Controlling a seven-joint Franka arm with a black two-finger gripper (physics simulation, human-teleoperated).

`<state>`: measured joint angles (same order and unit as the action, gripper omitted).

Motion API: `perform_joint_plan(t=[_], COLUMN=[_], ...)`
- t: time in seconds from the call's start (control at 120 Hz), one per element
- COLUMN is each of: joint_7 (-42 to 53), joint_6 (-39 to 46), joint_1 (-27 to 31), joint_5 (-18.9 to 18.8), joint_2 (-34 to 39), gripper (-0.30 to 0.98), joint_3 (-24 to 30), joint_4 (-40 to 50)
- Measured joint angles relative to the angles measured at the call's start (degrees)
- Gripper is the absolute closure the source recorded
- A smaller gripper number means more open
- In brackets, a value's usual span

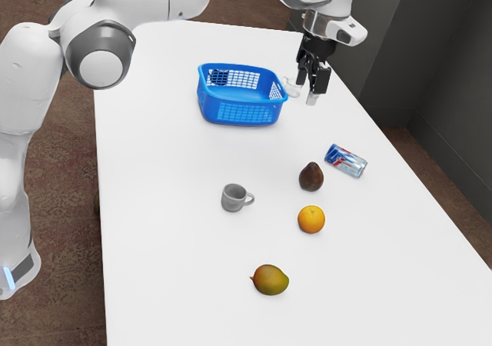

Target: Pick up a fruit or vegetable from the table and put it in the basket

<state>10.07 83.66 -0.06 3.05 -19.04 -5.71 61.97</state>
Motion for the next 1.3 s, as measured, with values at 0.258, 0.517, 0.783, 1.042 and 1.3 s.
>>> perform_joint_plan(t=[0.258, 0.517, 0.783, 1.042, 1.3], joint_7=[-0.02, -0.94, -0.85, 0.53, 1.42], joint_6=[0.00, 0.67, 5.46, 10.37, 14.91], joint_1=[0.04, -0.61, -7.37, -8.05, -6.49], joint_5=[0.09, 0.03, -4.45, -8.59, -7.94], joint_2=[0.01, -1.60, -11.33, -15.23, -6.88], gripper=[0.00, 0.00, 0.00, 0.00, 0.00], joint_3=[0.00, 9.23, 14.38, 14.03, 12.08], joint_4=[0.00, 0.01, 0.35, 0.76, 16.42])
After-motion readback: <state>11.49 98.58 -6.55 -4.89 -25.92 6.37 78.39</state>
